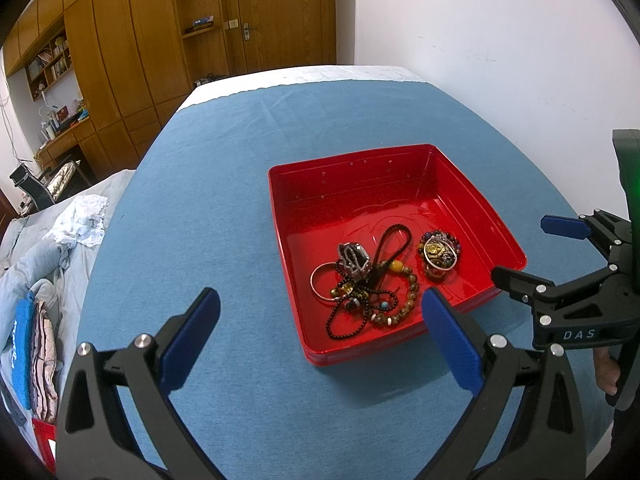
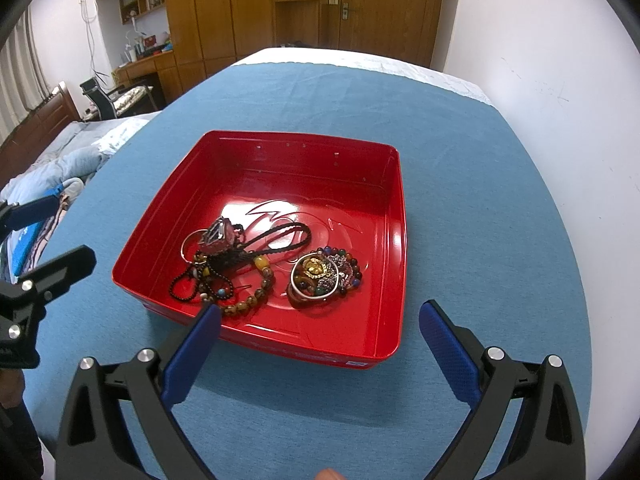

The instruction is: Organize jewelry

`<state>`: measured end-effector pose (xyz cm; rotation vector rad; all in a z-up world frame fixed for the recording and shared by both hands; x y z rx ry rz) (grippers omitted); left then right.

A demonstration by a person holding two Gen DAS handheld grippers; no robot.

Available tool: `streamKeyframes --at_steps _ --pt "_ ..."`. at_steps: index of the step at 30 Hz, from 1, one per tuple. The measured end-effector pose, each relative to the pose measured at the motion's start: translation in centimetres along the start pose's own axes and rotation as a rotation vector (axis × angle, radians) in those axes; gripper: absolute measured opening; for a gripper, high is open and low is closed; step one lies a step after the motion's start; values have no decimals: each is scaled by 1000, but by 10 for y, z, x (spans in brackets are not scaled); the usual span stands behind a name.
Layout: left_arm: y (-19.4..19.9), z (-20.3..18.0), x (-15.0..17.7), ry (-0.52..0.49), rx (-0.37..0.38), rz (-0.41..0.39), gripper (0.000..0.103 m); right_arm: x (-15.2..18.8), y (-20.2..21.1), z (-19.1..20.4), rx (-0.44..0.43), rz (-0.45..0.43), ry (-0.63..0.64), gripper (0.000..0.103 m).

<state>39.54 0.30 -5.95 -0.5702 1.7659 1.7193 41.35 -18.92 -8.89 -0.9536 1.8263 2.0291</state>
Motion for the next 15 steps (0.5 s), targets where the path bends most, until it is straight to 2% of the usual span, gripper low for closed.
streamKeyframes --at_steps 15 --pt "-1 0 1 4 -3 2 99 0 0 0 0 0 0 99"
Point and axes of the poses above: each gripper's, at about its wrist camera, not at the fingertips, and y roughly against the way its jaws point, z to its left, x to its underside, the point moved 7 cm from there along -y, roughly the way its jaws point, and after that the axes turned 2 degrees about -z, right-handed, at the moved point
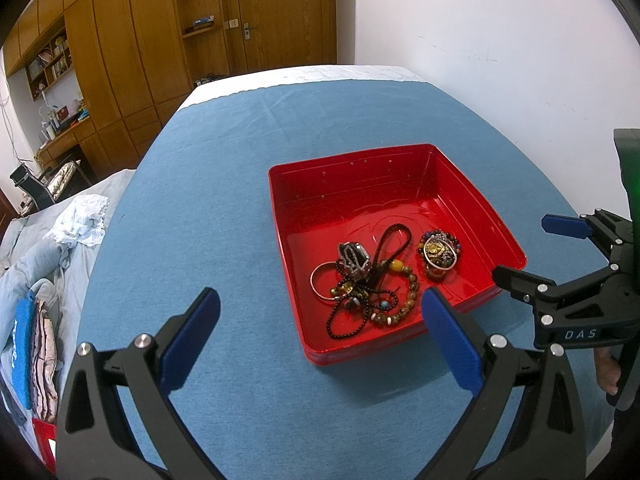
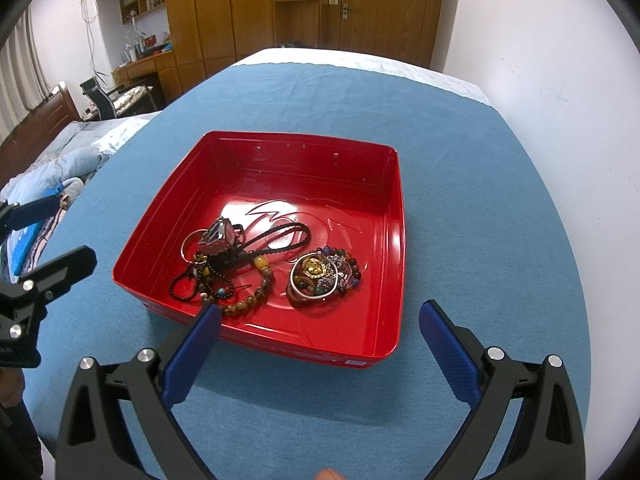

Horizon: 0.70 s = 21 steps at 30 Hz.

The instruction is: Organize jewelry

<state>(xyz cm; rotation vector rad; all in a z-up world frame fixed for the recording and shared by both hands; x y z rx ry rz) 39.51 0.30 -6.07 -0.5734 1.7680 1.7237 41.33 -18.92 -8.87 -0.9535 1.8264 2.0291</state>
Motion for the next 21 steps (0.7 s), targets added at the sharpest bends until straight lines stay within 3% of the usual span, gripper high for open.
streamKeyframes --at_steps 21 --pt "0 3 2 5 -6 6 99 1 0 -1 0 0 2 99"
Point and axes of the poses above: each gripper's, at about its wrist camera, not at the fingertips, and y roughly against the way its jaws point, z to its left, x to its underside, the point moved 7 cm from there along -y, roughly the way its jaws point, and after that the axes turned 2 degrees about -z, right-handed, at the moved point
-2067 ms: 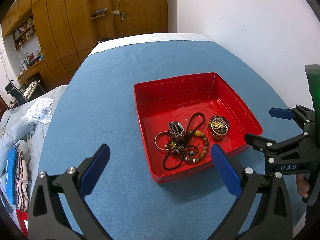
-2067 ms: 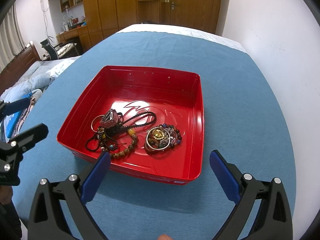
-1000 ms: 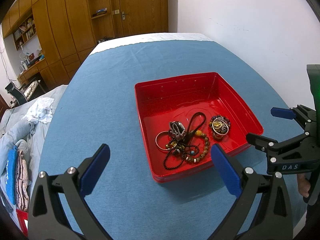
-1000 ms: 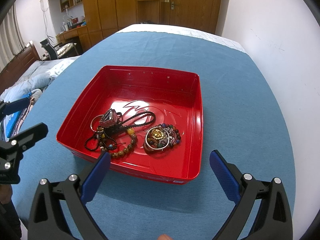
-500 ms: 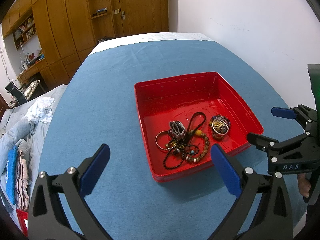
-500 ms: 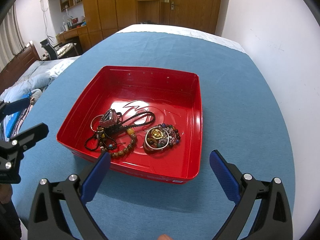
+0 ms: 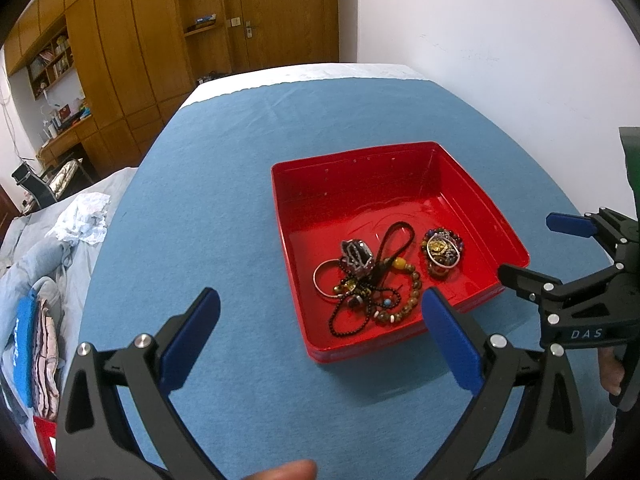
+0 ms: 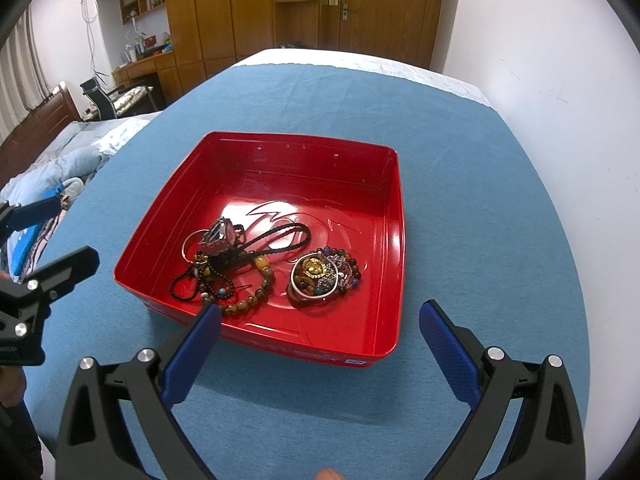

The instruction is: Organize jewelry

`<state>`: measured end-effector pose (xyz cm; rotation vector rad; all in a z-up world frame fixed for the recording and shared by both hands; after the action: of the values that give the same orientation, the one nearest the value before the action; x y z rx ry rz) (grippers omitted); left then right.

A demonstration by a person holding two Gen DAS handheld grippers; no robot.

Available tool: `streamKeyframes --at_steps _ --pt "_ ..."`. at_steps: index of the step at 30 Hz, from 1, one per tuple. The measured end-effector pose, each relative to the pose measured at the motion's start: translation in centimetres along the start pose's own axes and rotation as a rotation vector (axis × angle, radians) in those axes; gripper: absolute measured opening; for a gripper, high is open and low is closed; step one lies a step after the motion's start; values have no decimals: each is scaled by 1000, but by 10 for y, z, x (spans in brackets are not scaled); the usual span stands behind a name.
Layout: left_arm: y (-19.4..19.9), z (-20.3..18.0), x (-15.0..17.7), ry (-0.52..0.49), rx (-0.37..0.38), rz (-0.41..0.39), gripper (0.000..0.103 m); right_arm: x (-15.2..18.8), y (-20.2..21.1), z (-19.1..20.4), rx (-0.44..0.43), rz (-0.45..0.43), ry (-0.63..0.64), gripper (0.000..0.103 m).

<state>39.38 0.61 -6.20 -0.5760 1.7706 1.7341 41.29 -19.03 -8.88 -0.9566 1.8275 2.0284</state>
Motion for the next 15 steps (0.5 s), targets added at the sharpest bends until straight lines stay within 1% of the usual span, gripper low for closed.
streamKeyframes --at_steps 15 --pt "-1 -2 -1 -1 -5 6 100 1 2 -2 4 -1 1 99"
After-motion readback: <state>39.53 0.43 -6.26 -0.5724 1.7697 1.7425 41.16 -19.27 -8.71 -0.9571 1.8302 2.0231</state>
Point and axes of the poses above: each gripper's, at about its wrist camera, not at the fingertips, and y roughly against the way its jaws point, z to its left, x to its underside, the point moved 7 cm from there along -y, roughly the way its jaws point, and after that the axes turned 2 degrees about -z, right-handed, at the moved point
